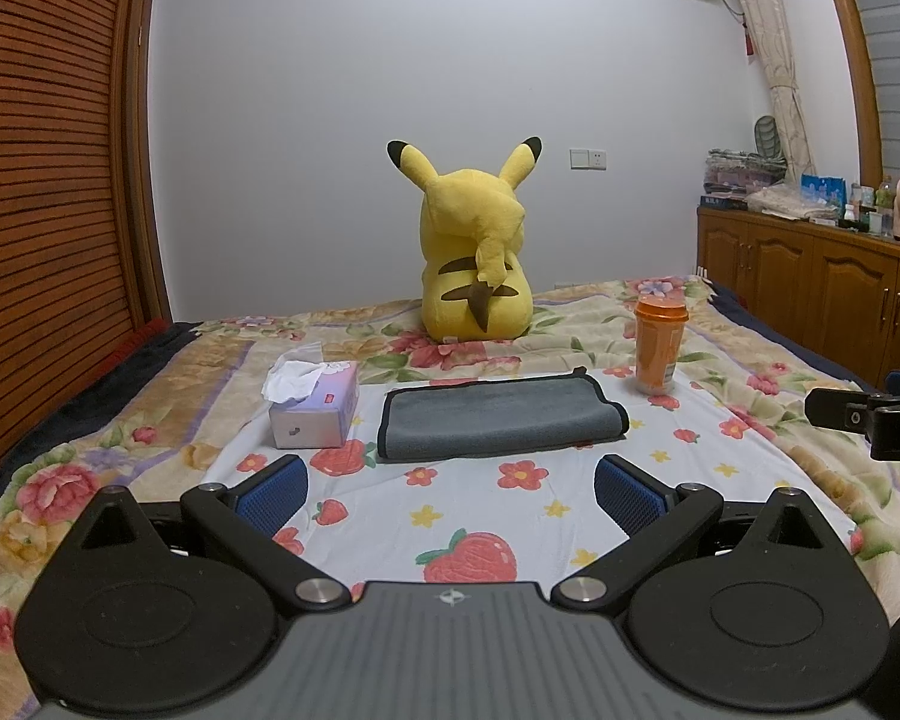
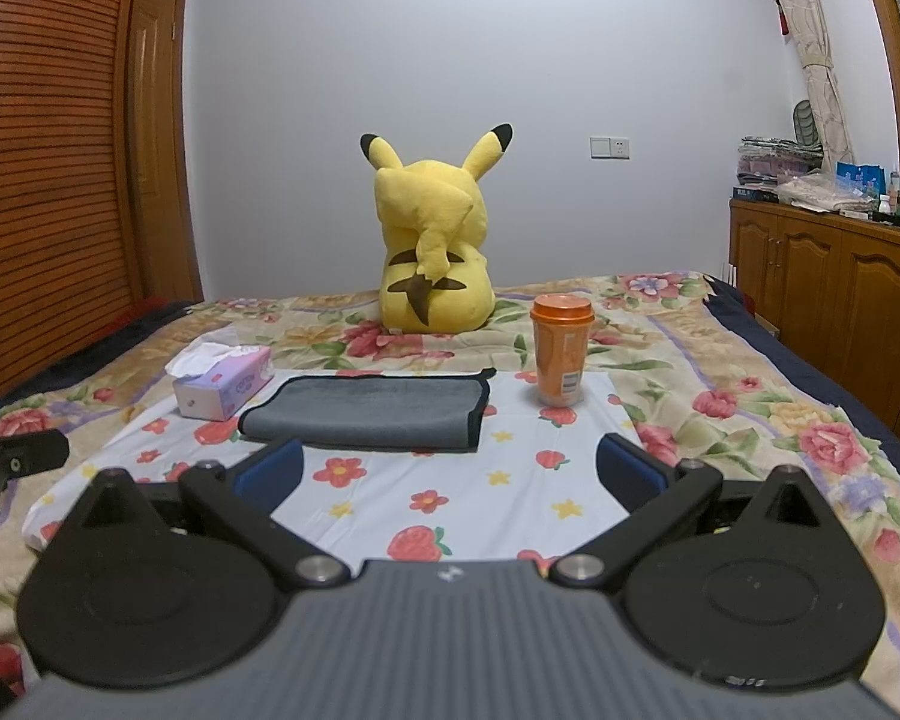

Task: Fold towel

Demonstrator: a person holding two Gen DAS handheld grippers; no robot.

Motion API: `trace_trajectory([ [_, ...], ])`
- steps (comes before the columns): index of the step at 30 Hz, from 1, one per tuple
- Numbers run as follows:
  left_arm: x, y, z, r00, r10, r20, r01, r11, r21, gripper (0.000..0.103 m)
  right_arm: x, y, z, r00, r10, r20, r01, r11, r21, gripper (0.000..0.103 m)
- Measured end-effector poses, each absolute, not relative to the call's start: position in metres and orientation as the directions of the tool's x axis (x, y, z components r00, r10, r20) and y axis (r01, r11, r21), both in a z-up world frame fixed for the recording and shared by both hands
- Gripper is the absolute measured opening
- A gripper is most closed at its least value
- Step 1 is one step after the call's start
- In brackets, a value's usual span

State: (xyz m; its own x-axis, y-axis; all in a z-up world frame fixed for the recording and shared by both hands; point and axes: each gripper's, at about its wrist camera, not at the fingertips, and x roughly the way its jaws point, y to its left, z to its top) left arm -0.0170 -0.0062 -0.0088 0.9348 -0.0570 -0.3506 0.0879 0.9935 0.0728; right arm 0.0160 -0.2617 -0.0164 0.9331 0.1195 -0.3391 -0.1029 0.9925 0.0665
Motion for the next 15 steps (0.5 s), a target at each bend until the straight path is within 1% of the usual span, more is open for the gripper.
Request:
trace_trajectory([
  [15,-0.0167,-0.0057,-0.009,0.934,-0.056,-0.352,0.087,0.994,0.073,0.103,0.0163,-0.2627,-0.0162,0.932,0.12,-0.342,-0.103,0.992,0.066,0.103],
])
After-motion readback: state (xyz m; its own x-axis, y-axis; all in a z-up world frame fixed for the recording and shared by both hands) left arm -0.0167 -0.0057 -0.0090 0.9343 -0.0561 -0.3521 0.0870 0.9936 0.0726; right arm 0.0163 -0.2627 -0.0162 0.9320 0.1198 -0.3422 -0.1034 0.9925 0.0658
